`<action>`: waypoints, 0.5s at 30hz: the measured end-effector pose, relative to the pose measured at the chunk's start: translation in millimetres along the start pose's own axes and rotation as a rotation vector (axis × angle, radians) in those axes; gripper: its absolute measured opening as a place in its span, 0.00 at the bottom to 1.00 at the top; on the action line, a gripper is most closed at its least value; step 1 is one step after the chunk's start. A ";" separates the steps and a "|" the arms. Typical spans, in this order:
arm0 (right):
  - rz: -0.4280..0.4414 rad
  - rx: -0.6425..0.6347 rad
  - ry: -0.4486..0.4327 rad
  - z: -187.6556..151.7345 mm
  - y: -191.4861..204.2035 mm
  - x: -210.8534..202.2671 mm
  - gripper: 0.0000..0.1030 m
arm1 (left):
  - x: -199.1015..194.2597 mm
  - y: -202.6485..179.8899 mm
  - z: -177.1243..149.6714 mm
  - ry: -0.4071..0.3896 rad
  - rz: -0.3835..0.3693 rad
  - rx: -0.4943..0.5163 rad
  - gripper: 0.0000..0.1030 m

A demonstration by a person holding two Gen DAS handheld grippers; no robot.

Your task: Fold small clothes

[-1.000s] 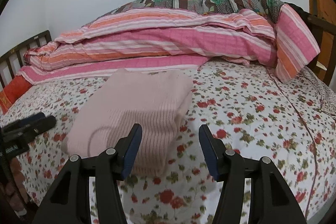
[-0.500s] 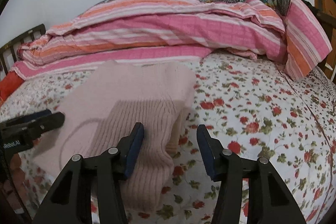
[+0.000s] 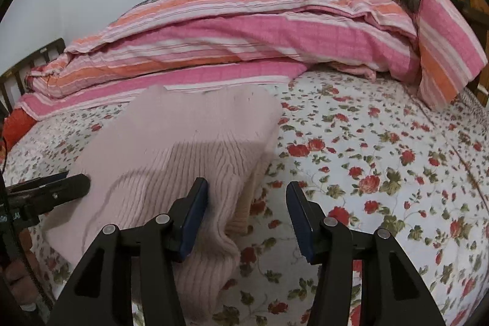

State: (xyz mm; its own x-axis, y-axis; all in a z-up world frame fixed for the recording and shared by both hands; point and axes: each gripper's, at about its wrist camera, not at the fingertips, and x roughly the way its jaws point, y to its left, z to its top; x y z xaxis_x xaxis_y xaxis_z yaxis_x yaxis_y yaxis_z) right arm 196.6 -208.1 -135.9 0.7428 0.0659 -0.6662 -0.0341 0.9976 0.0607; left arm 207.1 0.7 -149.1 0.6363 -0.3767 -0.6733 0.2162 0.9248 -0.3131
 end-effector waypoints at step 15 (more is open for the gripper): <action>0.004 -0.040 -0.042 7.4 15.2 17.3 0.50 | 58.8 30.0 64.7 0.049 -0.010 -0.121 0.66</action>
State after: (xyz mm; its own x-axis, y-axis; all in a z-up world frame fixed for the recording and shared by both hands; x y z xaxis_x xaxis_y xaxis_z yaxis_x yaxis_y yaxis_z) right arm 213.9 -191.9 -140.9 0.7698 0.0698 -0.6344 -0.0630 0.9975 0.0333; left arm 298.9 9.7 -154.8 0.5973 -0.3909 -0.7003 0.1294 0.9087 -0.3969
